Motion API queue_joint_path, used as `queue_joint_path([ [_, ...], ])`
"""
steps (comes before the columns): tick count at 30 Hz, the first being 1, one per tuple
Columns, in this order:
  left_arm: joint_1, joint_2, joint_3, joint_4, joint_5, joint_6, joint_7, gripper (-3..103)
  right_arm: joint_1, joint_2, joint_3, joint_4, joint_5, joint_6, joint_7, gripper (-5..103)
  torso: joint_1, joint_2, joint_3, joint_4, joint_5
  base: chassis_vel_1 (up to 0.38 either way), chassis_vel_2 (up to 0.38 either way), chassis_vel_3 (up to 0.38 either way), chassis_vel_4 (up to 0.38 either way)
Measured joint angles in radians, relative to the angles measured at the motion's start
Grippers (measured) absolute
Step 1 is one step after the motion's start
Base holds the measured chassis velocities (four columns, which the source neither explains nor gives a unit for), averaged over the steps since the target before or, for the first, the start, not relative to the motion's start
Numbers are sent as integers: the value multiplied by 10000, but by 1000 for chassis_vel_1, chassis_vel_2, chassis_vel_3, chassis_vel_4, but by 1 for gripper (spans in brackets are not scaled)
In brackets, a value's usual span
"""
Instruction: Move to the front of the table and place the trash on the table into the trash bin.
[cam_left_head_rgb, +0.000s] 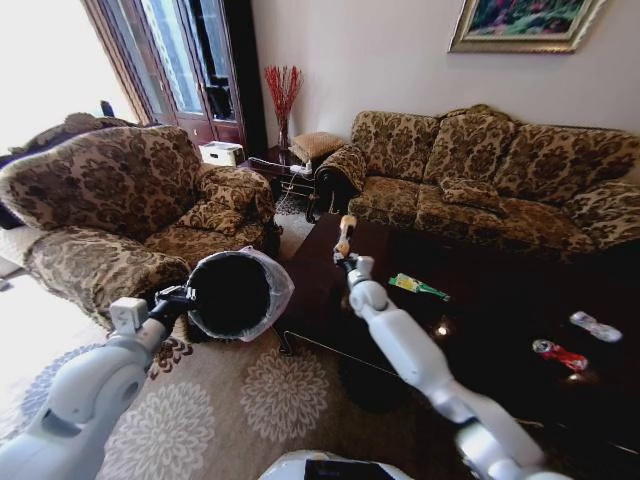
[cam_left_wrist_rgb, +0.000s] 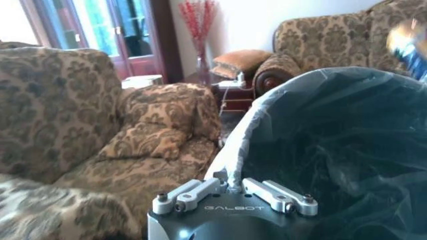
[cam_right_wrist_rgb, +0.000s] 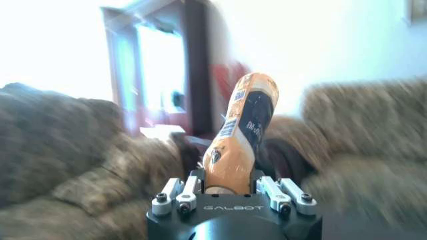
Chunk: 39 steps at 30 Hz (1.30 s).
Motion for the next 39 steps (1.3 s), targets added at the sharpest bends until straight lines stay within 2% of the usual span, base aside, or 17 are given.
queue_joint_path([
  [1, -433, 330, 103, 428, -156, -54, 247, 0, -16, -716, 211, 788, 407, 46, -756, 37, 0, 0, 0, -2, -2, 0, 0, 0, 0],
  [2, -664, 490, 166, 648, -210, -77, 385, 0, -13, -1049, 333, 1158, 718, 46, -1189, 37, 1, 0, 0, -1, -3, 0, 0, 0, 0],
  [3, -664, 490, 166, 648, -210, -77, 385, 0, -13, -1049, 333, 1158, 718, 46, -1189, 37, 1, 0, 0, -1, -3, 0, 0, 0, 0],
  [5, -1687, 1069, 659, 1552, -431, -110, 769, 0, 226, -1955, 580, 2209, 2029, -78, -2594, 37, 0, 1, -1, -1, -7, 0, 0, 0, 0],
  [8, -3112, 1570, 1708, 2556, -648, -119, 932, 0, 1016, -2316, 152, 2754, 2928, -114, -3300, 37, -1, 1, -1, 2, -8, 0, 0, 0, 0],
  [9, -3112, 1570, 1708, 2556, -648, -119, 932, 0, 1016, -2316, 152, 2754, 2928, -114, -3300, 37, -1, 1, -1, 2, -8, 0, 0, 0, 0],
  [12, -5106, 1897, 3430, 3702, -797, -176, 1097, 0, 2466, -2100, -431, 2694, 3187, -341, -3919, 37, 1, 0, 0, 2, -6, 0, 0, 0, 0],
  [14, -5944, 1997, 4281, 4238, -832, -192, 1233, 0, 3535, -1752, -1062, 2367, 3374, -433, -4191, 37, 3, 0, 1, -4, -12, 0, 0, 0, 0],
  [15, -5944, 1997, 4281, 4238, -832, -192, 1233, 0, 3535, -1752, -1062, 2367, 3374, -433, -4191, 37, 3, 0, 1, -4, -12, 0, 0, 0, 0],
  [17, -6439, 2106, 4793, 4712, -867, -183, 1366, 0, 4708, -1098, -2107, 1685, 3486, -326, -4471, 37, 5, 0, 2, -2, -9, 0, 0, 0, 0],
  [18, -6749, 2139, 5044, 4955, -904, -70, 1446, 0, 5365, -590, -2852, 1157, 3335, -44, -4737, 37, 4, -1, 3, 12, -8, 0, 0, 0, 0],
  [20, -7055, 2144, 5301, 5106, -948, 51, 1504, 0, 5696, -294, -3284, 832, 3139, 221, -4927, 37, 4, 0, 2, 17, -12, 0, 0, 0, 0],
  [24, -7755, 2186, 5884, 5355, -1216, 323, 1697, 0, 6047, 146, -3967, 389, 2504, 689, -5253, 37, 3, -1, 2, 15, -17, 0, 0, 0, 0],
  [26, -8607, 2435, 6672, 5648, -1624, 703, 2134, 0, 6181, 514, -4520, -11, 1471, 1312, -5662, 37, 0, 0, 0, 4, -10, 0, 0, 0, 0],
  [27, -8607, 2435, 6672, 5648, -1624, 703, 2134, 0, 6181, 514, -4520, -11, 1471, 1312, -5662, 37, 0, 0, 0, 4, -10, 0, 0, 0, 0],
  [31, -9966, 2922, 8072, 6246, -1803, 1017, 2869, 0, 6079, 782, -4955, -404, 431, 1990, -5913, 37, 2, -1, 1, 0, -3, 0, 0, 0, 0],
  [39, -11450, 3007, 9051, 6787, -2016, 1295, 3358, 0, 5453, 820, -5034, -1021, -599, 2618, -6099, 37, 0, 0, 0, 5, -7, 0, 0, 0, 0],
])
